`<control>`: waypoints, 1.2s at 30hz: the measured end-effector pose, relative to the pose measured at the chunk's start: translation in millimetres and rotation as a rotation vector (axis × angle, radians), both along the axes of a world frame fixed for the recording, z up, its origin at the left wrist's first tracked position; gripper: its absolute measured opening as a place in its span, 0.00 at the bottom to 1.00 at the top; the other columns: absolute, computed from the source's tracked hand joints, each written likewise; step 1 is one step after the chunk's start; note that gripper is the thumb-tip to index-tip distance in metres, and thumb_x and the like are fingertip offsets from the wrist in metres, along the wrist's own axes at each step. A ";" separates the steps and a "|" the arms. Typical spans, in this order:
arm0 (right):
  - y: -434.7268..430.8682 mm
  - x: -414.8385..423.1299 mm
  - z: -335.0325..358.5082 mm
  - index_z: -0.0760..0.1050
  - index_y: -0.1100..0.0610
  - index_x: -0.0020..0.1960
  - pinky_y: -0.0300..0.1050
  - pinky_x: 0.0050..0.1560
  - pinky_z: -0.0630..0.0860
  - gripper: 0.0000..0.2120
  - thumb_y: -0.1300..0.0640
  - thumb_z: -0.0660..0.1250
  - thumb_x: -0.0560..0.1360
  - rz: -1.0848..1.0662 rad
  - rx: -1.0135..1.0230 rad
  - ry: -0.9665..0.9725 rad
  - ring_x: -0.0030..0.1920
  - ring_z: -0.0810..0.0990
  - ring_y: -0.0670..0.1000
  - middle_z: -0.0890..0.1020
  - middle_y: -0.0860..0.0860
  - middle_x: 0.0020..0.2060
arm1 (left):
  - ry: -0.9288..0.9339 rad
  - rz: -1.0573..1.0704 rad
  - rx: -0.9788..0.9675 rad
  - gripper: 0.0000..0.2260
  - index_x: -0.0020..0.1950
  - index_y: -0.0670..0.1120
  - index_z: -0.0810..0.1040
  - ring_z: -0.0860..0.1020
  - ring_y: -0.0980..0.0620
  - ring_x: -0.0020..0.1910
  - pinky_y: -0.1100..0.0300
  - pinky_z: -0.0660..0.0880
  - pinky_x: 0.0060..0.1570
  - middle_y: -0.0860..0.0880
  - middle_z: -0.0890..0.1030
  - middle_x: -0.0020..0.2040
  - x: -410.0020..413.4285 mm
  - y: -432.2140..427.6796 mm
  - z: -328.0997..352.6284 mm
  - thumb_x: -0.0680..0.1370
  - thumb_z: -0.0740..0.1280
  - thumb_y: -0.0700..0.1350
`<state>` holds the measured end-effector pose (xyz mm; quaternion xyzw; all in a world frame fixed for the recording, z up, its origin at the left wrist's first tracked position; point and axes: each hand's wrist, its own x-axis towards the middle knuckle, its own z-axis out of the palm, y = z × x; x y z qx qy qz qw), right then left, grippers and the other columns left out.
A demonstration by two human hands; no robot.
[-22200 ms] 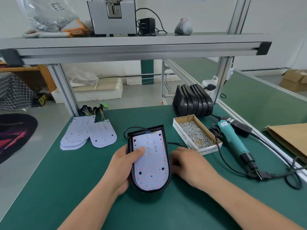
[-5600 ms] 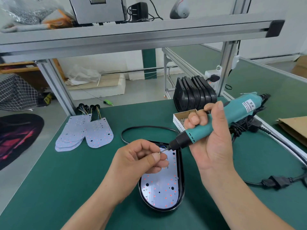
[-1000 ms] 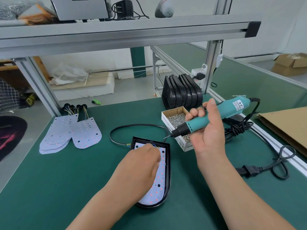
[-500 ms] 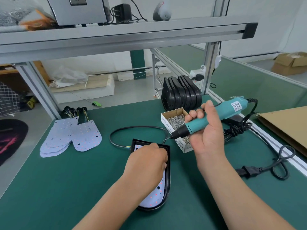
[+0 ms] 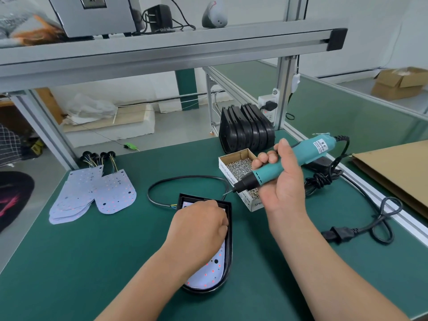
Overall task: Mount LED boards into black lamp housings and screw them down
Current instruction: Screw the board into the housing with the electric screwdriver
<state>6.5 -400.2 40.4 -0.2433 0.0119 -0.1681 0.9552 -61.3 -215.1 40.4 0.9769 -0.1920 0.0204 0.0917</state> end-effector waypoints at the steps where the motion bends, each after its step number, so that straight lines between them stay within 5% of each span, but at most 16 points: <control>1: 0.3 0.2 -0.1 0.73 0.55 0.45 0.46 0.42 0.77 0.11 0.55 0.74 0.79 0.001 0.001 0.003 0.35 0.76 0.50 0.72 0.50 0.33 | -0.002 -0.003 0.002 0.10 0.52 0.54 0.82 0.77 0.53 0.54 0.55 0.76 0.49 0.55 0.78 0.53 -1.0 0.0 0.7 0.82 0.61 0.49; 16: -0.9 -1.8 2.3 0.73 0.55 0.44 0.45 0.43 0.77 0.10 0.56 0.73 0.80 0.004 0.005 -0.004 0.35 0.76 0.50 0.72 0.50 0.33 | 0.039 0.008 -0.064 0.09 0.55 0.54 0.78 0.74 0.53 0.52 0.55 0.75 0.52 0.55 0.74 0.54 -4.8 10.4 -1.9 0.86 0.59 0.46; 36: -0.7 -0.7 -0.9 0.74 0.56 0.46 0.46 0.42 0.78 0.10 0.55 0.74 0.79 0.000 -0.019 0.013 0.36 0.76 0.50 0.73 0.51 0.34 | -0.048 0.061 -0.026 0.09 0.54 0.58 0.81 0.77 0.55 0.52 0.57 0.66 0.40 0.57 0.76 0.53 -3.4 -1.4 -7.9 0.84 0.60 0.51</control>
